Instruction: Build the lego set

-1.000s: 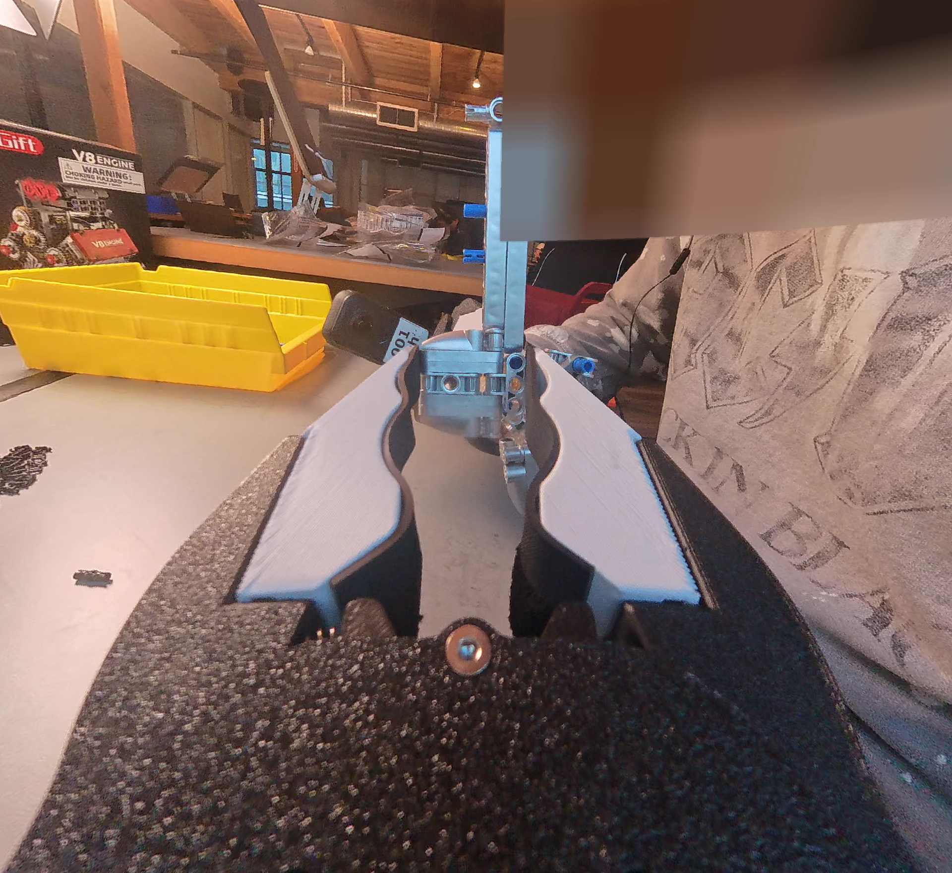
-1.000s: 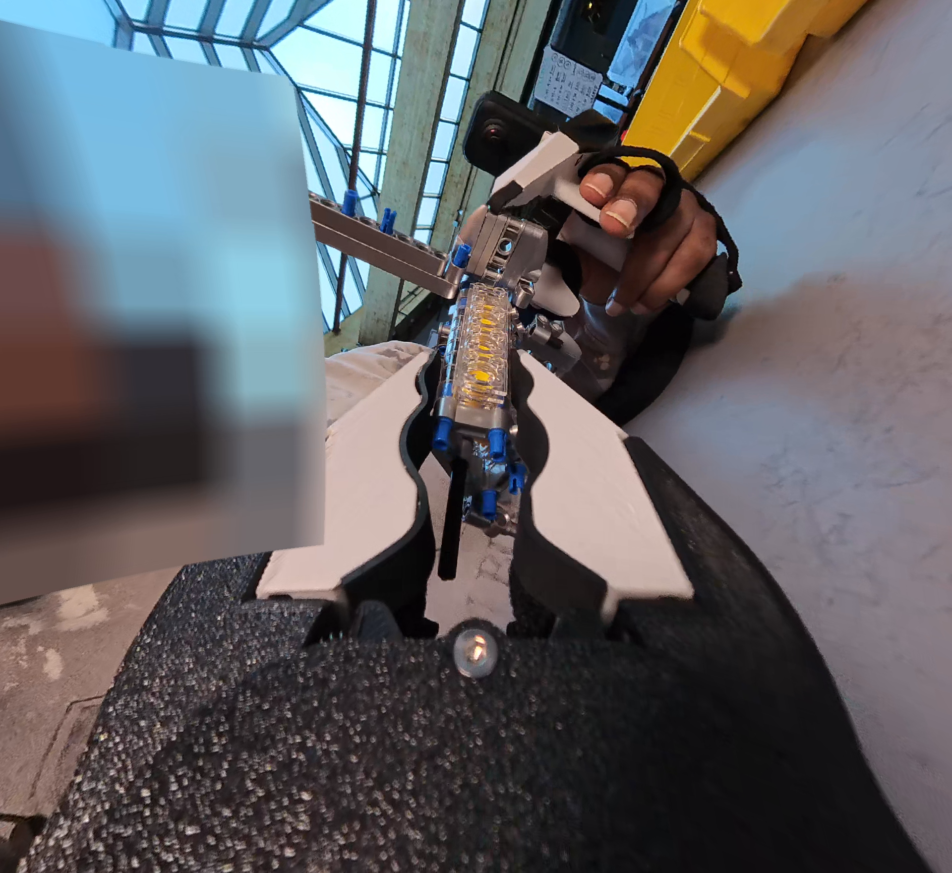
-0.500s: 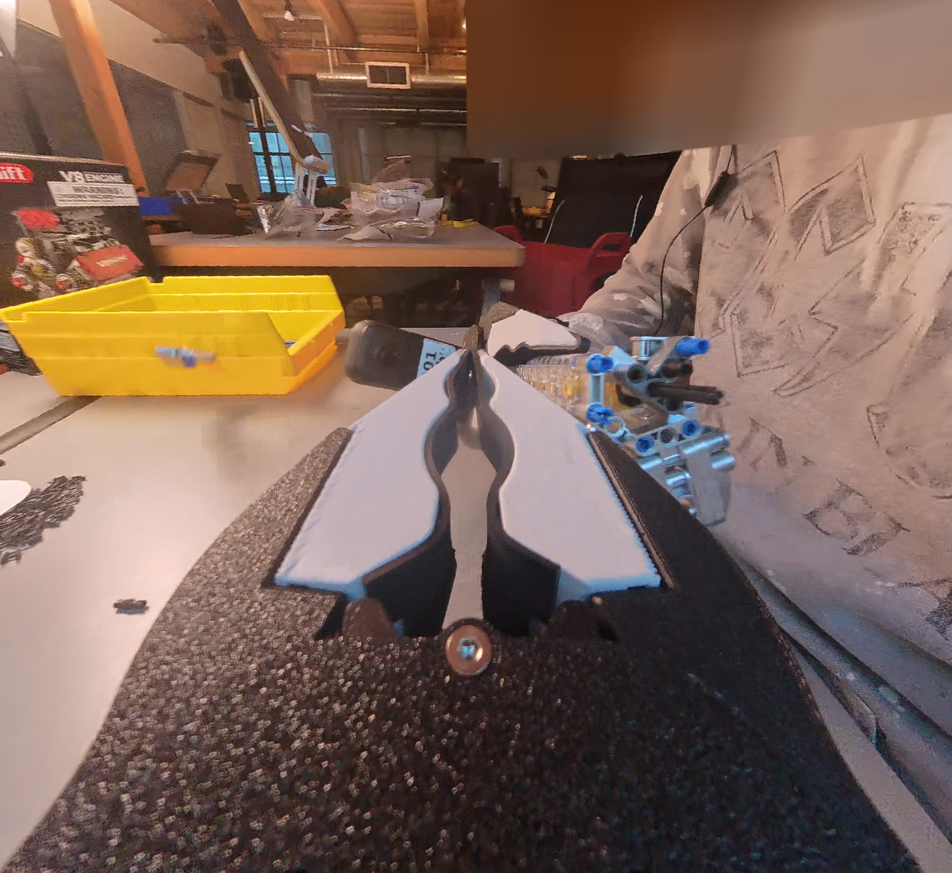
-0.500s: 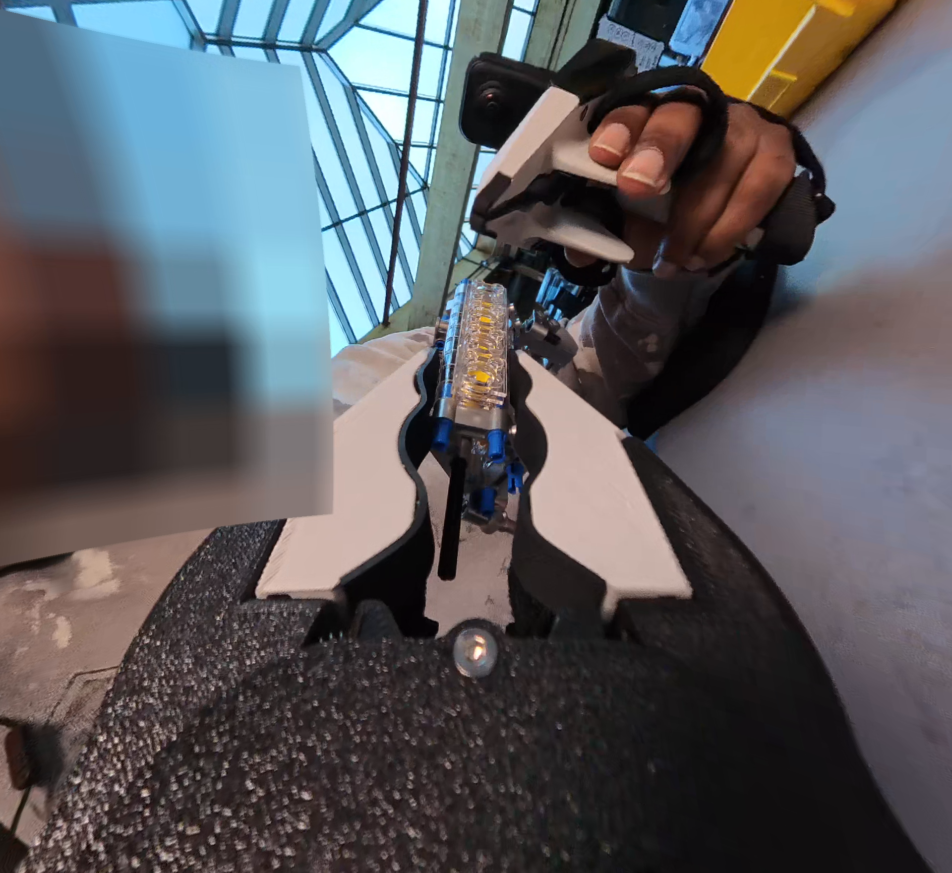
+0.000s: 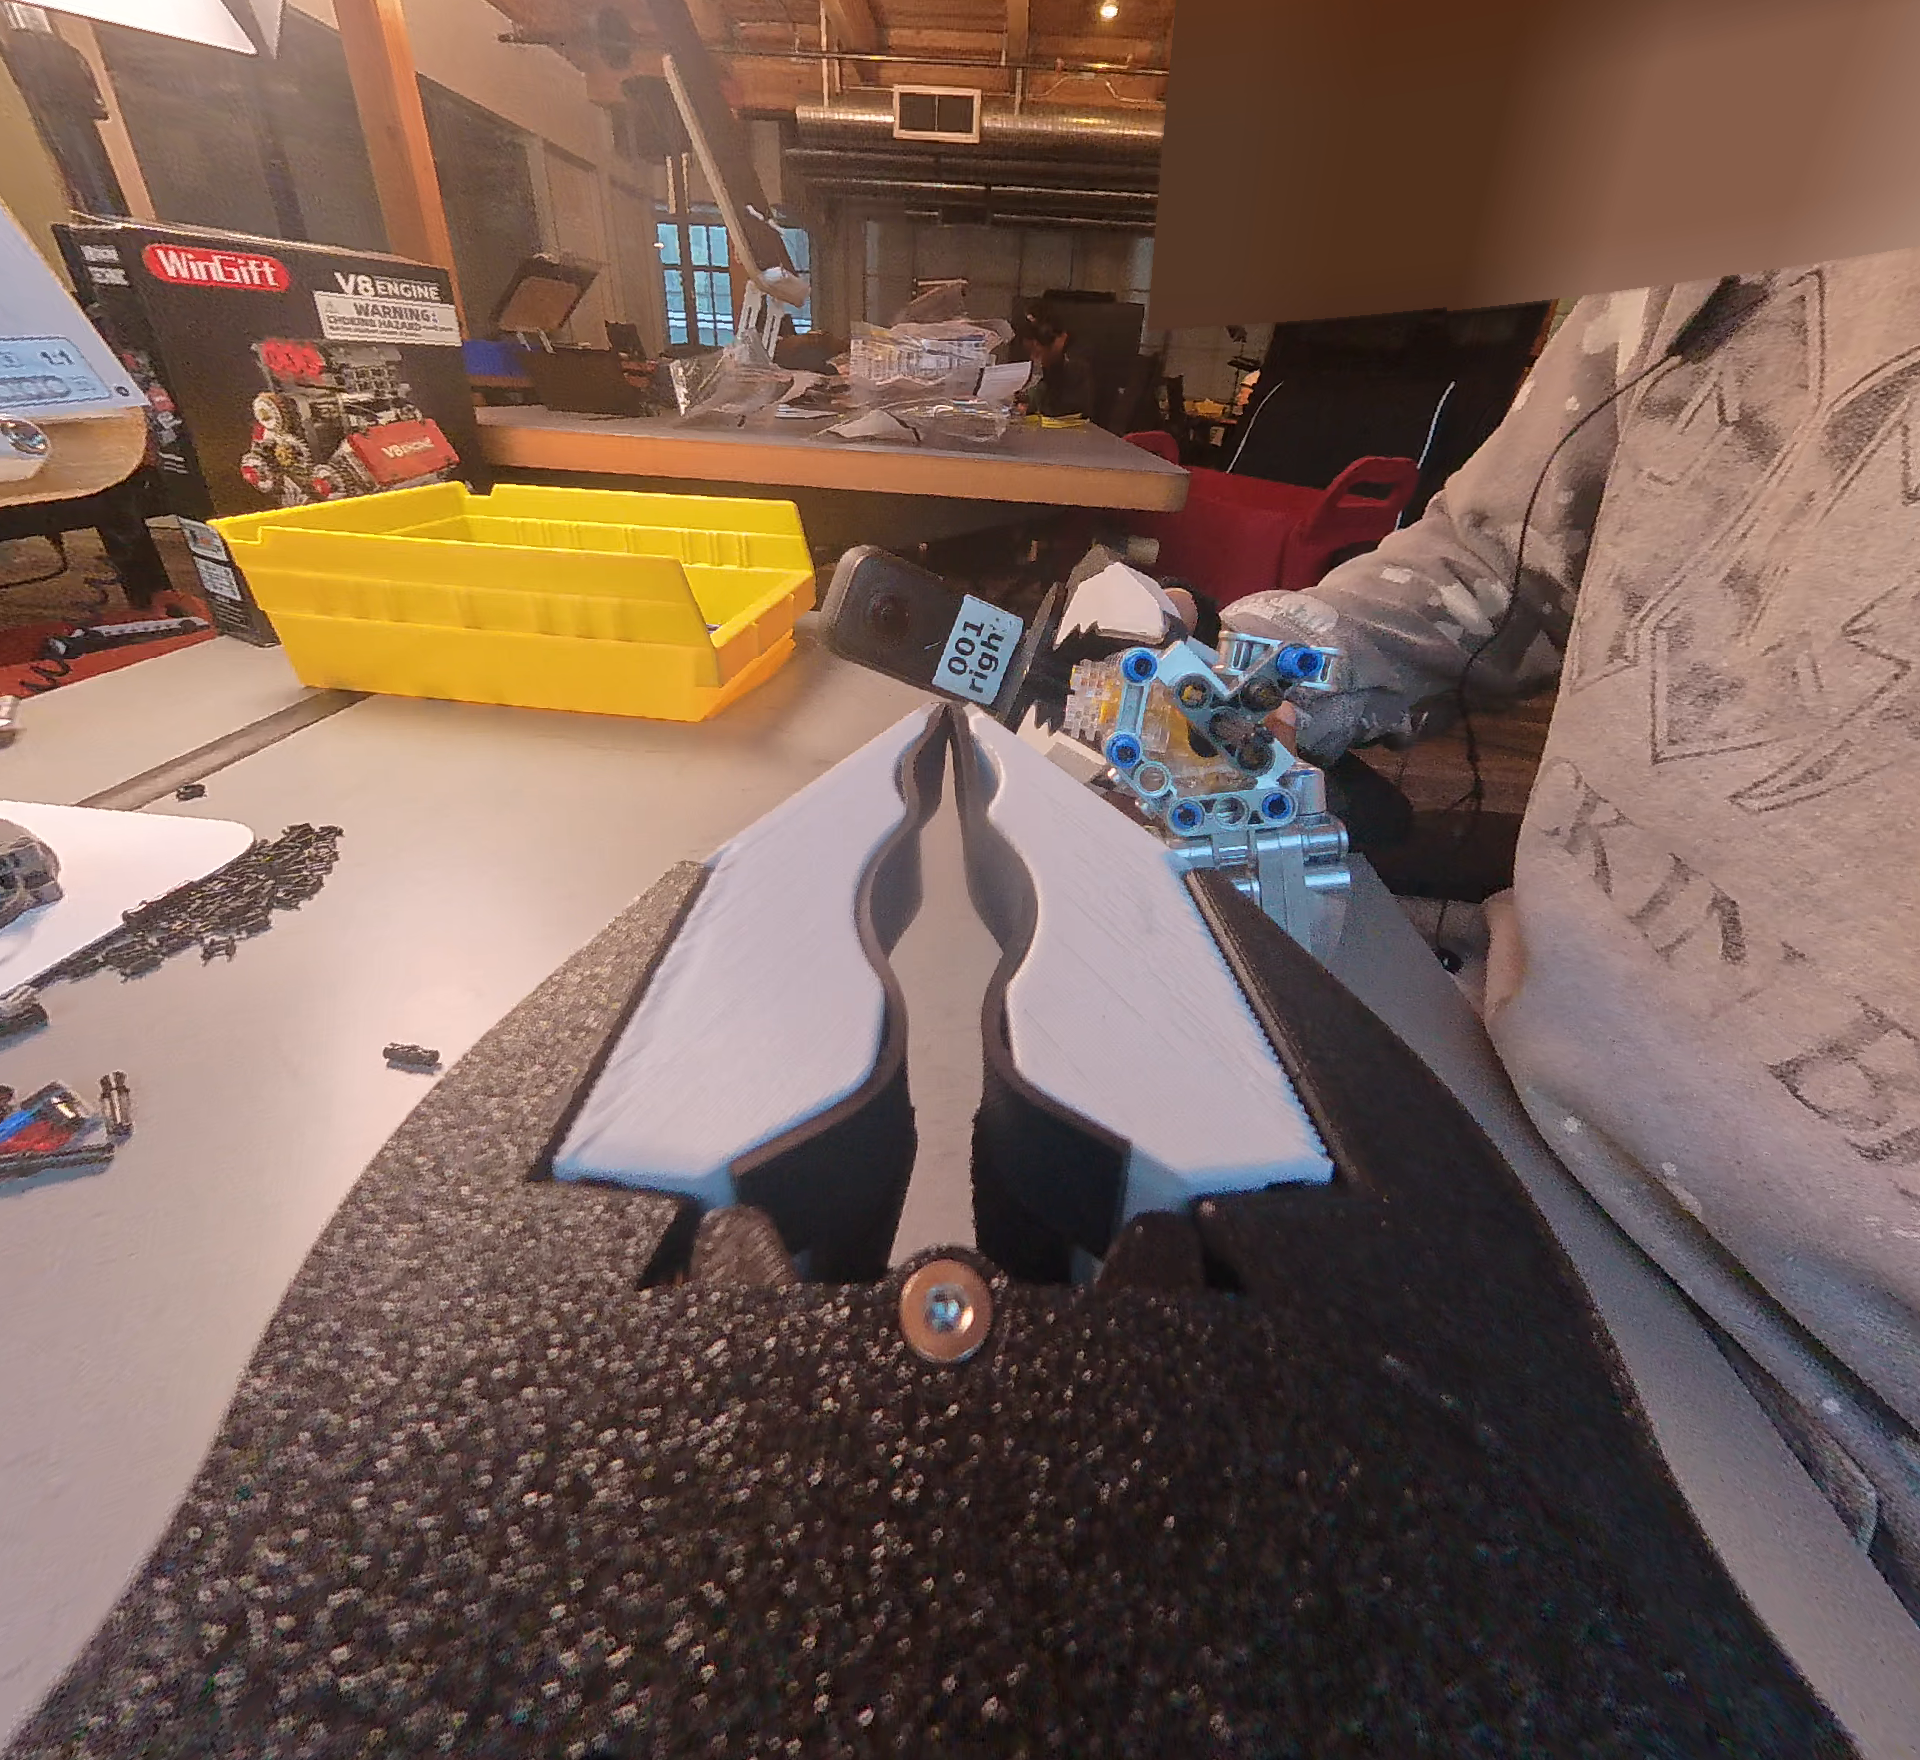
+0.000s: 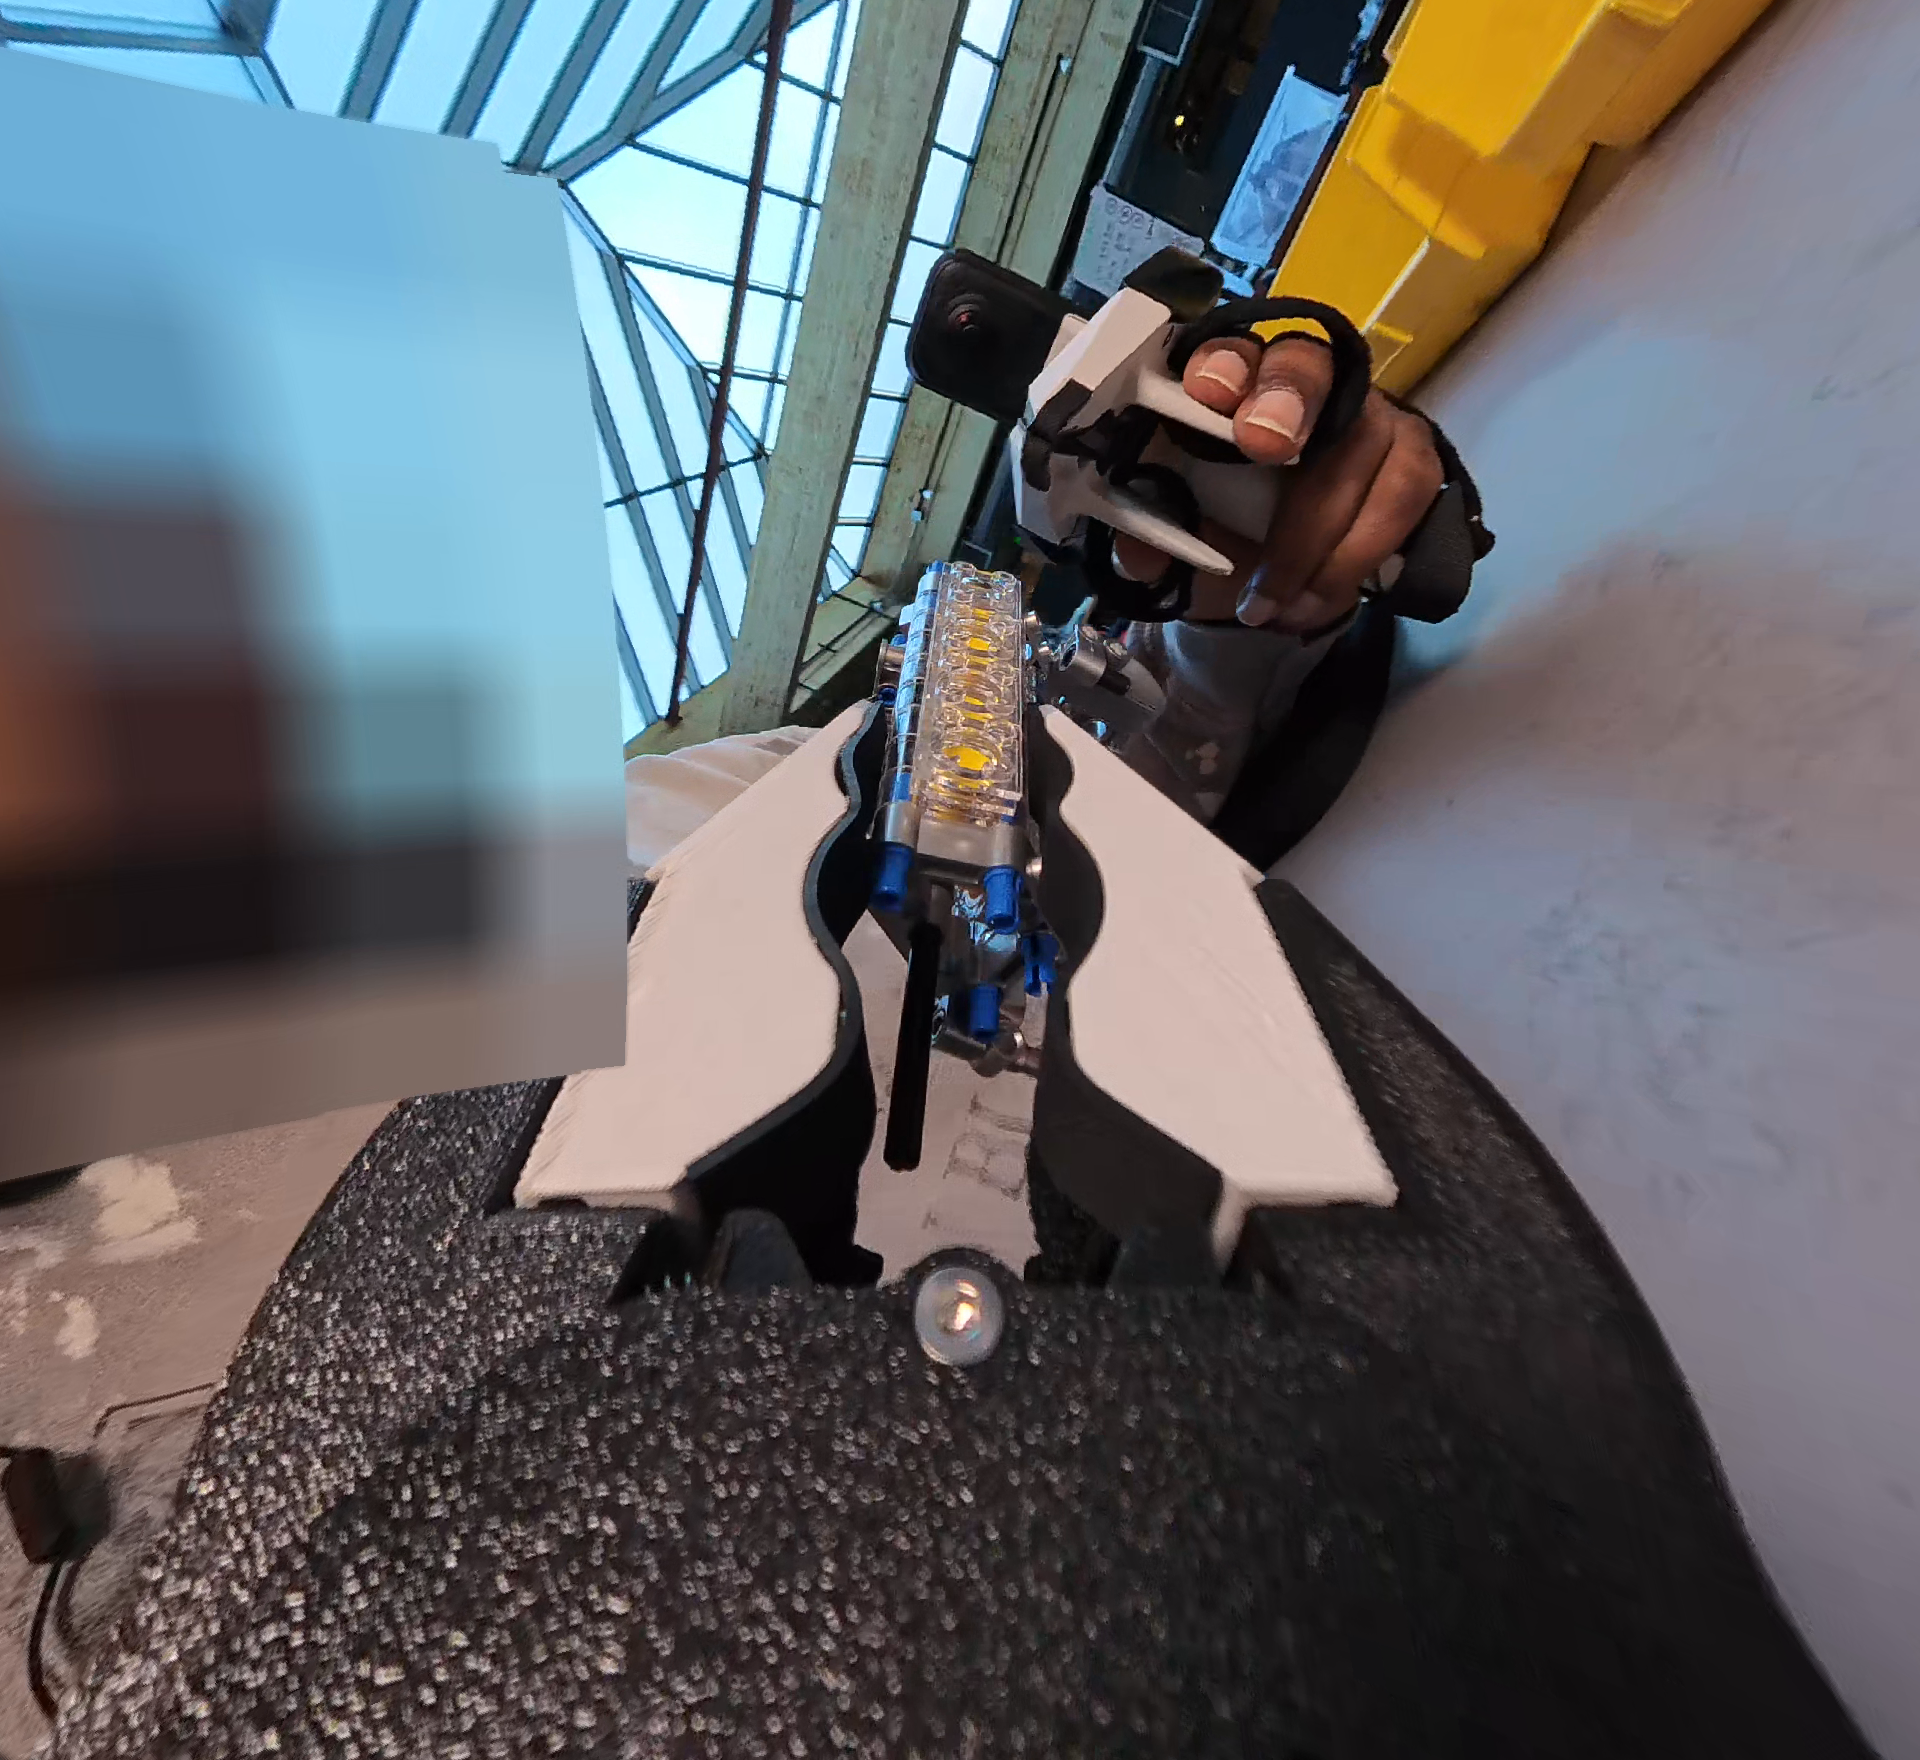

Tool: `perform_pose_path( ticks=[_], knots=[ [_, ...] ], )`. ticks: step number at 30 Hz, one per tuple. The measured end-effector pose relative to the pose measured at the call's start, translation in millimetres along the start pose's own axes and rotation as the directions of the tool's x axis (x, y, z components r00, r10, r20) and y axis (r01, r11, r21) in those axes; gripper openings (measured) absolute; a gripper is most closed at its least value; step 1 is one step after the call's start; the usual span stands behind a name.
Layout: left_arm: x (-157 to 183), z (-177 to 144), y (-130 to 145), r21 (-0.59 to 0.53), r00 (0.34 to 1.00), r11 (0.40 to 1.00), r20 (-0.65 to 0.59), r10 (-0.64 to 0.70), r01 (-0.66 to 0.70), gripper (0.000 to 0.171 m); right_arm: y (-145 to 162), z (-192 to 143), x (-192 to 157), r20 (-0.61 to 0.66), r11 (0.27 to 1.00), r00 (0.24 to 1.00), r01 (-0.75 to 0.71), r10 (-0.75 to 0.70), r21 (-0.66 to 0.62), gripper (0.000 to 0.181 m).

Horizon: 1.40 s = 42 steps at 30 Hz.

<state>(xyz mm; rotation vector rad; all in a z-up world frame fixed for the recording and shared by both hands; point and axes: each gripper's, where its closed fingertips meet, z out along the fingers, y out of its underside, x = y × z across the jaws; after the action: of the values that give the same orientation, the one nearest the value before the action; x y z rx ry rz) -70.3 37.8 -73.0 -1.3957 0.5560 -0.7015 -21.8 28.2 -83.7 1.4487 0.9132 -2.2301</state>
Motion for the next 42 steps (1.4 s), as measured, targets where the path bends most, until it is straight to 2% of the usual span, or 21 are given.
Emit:
perform_pose_path(
  ticks=[5, 8, 10, 11, 14, 15, 17, 22, 24, 26, 27, 30, 33, 35, 36, 39, 42],
  knots=[
    [-6.0, -0.4, 2.3, -0.007, 0.999, 1.000, 0.034, -0.009, 0.010, 0.000, -7.1, -7.2, 6.9, -0.099, 0.997, 0.992, 0.075, -0.076, -0.014, 0.026],
    [-7.8, 0.1, 4.5, -0.015, 0.999, 1.000, 0.045, -0.012, 0.013, 0.000, -10.3, -13.1, 19.9, -0.230, 0.977, 0.950, 0.199, -0.212, -0.077, 0.026],
    [-9.7, 0.0, 6.1, -0.022, 0.998, 1.000, 0.057, -0.011, 0.012, 0.000, -12.7, -18.9, 34.1, -0.352, 0.930, 0.861, 0.325, -0.367, -0.173, 0.026],
    [-11.4, -0.3, 7.1, -0.028, 0.998, 1.000, 0.067, -0.010, 0.011, 0.000, -14.6, -23.4, 43.8, -0.418, 0.887, 0.783, 0.395, -0.461, -0.239, 0.026],
    [-22.2, -2.1, 15.7, -0.081, 0.992, 0.997, 0.130, 0.010, 0.000, 0.000, -15.9, -39.8, 74.8, -0.521, 0.684, 0.447, 0.526, -0.728, -0.505, 0.026],
    [-25.4, -3.0, 19.9, -0.110, 0.988, 0.994, 0.149, 0.026, -0.010, 0.000, -13.4, -38.1, 77.4, -0.516, 0.657, 0.409, 0.529, -0.752, -0.537, 0.027],
    [-29.9, -4.1, 28.0, -0.161, 0.983, 0.987, 0.175, 0.047, -0.019, 0.000, -4.2, -33.1, 80.0, -0.478, 0.621, 0.397, 0.517, -0.784, -0.589, 0.026],
    [-34.0, -4.9, 42.4, -0.250, 0.977, 0.968, 0.200, 0.073, -0.021, 0.004, 1.2, -38.5, 93.6, -0.469, 0.555, 0.298, 0.446, -0.832, -0.702, 0.025],
    [-36.1, -6.1, 47.4, -0.284, 0.973, 0.958, 0.212, 0.090, -0.026, 0.005, 2.8, -41.0, 94.4, -0.434, 0.497, 0.243, 0.428, -0.868, -0.755, 0.026],
    [-37.9, -7.5, 49.9, -0.305, 0.969, 0.952, 0.224, 0.103, -0.030, 0.005, 2.1, -44.1, 90.7, -0.393, 0.436, 0.189, 0.421, -0.900, -0.795, 0.037],
    [-39.4, -8.2, 50.5, -0.311, 0.967, 0.950, 0.232, 0.105, -0.029, 0.006, -0.4, -44.0, 85.4, -0.391, 0.432, 0.186, 0.432, -0.901, -0.792, 0.043],
    [-49.1, -12.2, 50.0, -0.310, 0.952, 0.951, 0.289, 0.096, -0.002, 0.018, -35.4, -50.5, 61.9, -0.473, 0.478, 0.147, 0.499, -0.869, -0.723, 0.055],
    [-61.3, -16.8, 47.2, -0.278, 0.933, 0.959, 0.357, 0.051, 0.054, 0.035, -97.9, -72.7, 42.2, -0.590, 0.498, 0.028, 0.571, -0.807, -0.653, 0.055],
    [-68.7, -20.4, 46.6, -0.263, 0.918, 0.961, 0.396, 0.030, 0.082, 0.045, -144.0, -98.8, 47.9, -0.682, 0.540, -0.040, 0.577, -0.730, -0.612, 0.055],
    [-71.4, -21.8, 46.3, -0.258, 0.912, 0.962, 0.410, 0.026, 0.089, 0.049, -166.1, -111.2, 55.6, -0.730, 0.576, -0.048, 0.579, -0.682, -0.577, 0.055],
    [-75.1, -24.2, 47.4, -0.257, 0.901, 0.961, 0.432, 0.024, 0.098, 0.053, -230.9, -146.1, 92.4, -0.860, 0.691, -0.026, 0.585, -0.509, -0.426, 0.055],
    [-75.6, -24.3, 51.9, -0.273, 0.899, 0.957, 0.438, 0.029, 0.102, 0.053, -287.4, -177.4, 131.4, -0.962, 0.795, 0.095, 0.587, -0.256, -0.154, 0.055]
  ],
)
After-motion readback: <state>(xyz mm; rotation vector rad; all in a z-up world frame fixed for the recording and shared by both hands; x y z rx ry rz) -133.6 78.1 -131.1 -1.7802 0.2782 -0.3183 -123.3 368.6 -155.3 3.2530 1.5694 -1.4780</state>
